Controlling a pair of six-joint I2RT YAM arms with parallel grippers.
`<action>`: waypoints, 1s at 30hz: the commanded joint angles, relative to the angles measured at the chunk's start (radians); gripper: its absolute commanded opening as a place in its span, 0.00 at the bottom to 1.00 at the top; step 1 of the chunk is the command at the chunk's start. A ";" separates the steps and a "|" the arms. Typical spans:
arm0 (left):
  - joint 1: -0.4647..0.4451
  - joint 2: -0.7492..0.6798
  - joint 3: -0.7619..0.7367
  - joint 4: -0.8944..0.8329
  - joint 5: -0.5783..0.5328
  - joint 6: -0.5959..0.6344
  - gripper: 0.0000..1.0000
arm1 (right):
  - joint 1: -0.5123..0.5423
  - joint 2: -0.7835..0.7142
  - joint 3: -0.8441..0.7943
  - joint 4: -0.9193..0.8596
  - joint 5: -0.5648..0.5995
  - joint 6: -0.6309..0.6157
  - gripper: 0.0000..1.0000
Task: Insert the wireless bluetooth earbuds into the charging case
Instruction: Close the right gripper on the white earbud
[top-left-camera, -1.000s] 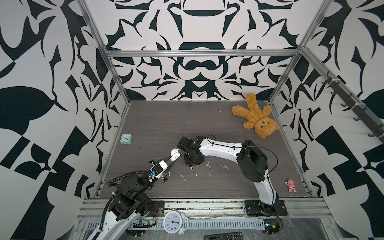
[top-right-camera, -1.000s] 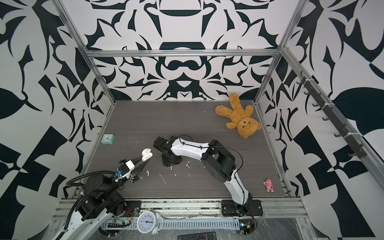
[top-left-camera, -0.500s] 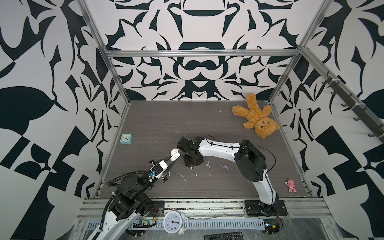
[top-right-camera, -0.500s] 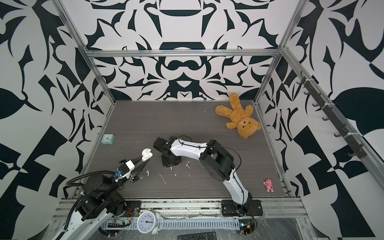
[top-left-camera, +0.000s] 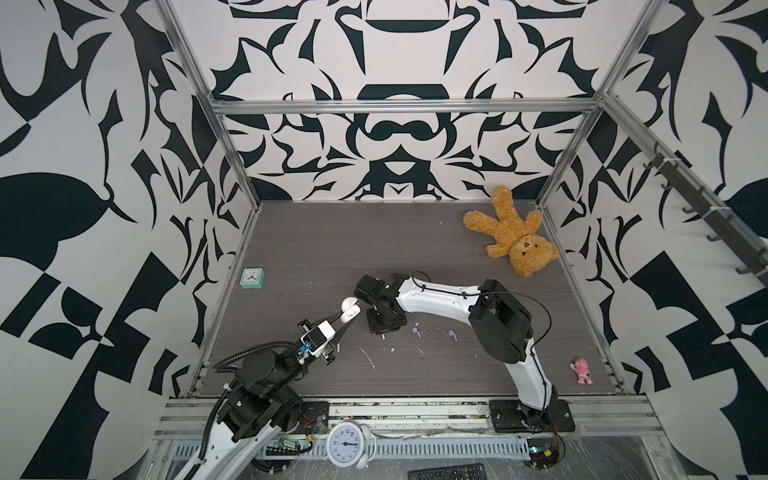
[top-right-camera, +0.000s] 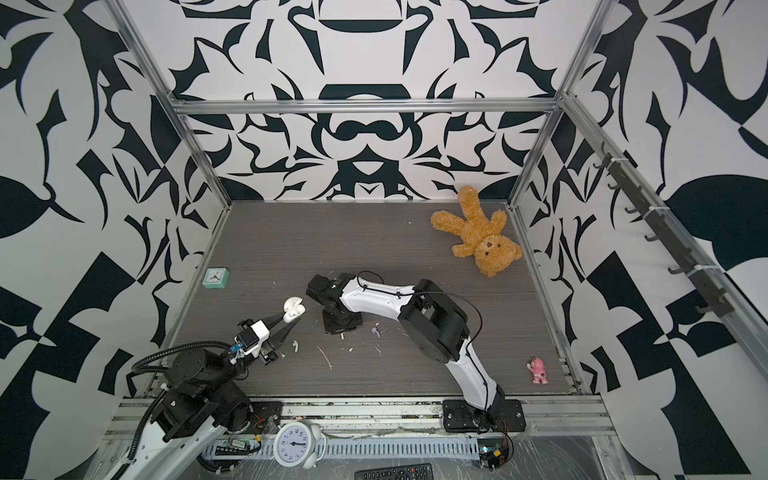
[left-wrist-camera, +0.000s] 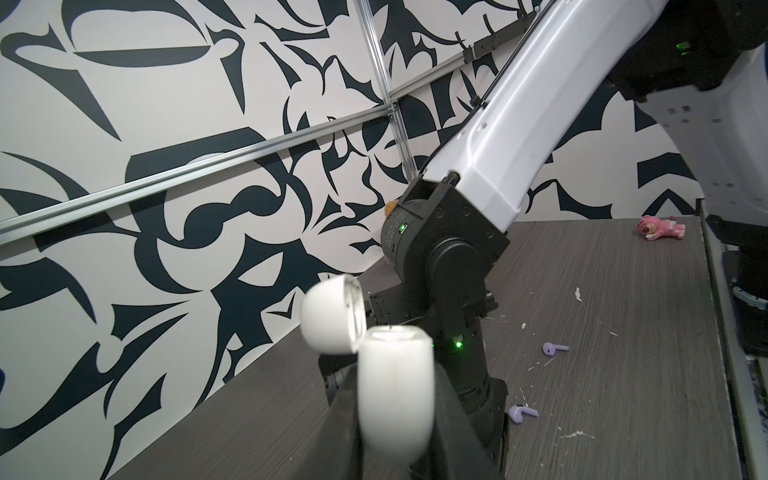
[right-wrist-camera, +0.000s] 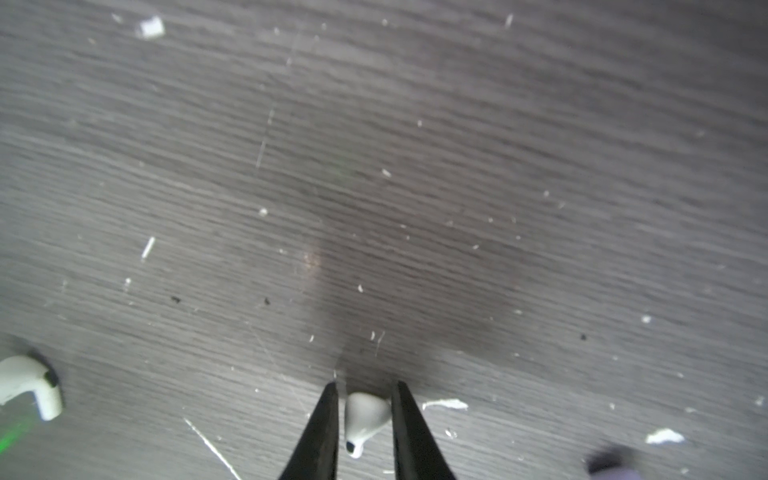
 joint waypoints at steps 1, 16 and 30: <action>-0.002 -0.017 -0.007 0.004 0.006 0.014 0.00 | 0.006 -0.008 0.000 -0.007 0.004 0.010 0.23; -0.002 -0.014 -0.007 0.005 0.006 0.013 0.00 | 0.006 -0.008 -0.006 -0.022 0.006 0.008 0.25; -0.002 -0.012 -0.007 0.005 0.006 0.014 0.00 | 0.004 -0.045 -0.022 0.010 -0.001 -0.003 0.19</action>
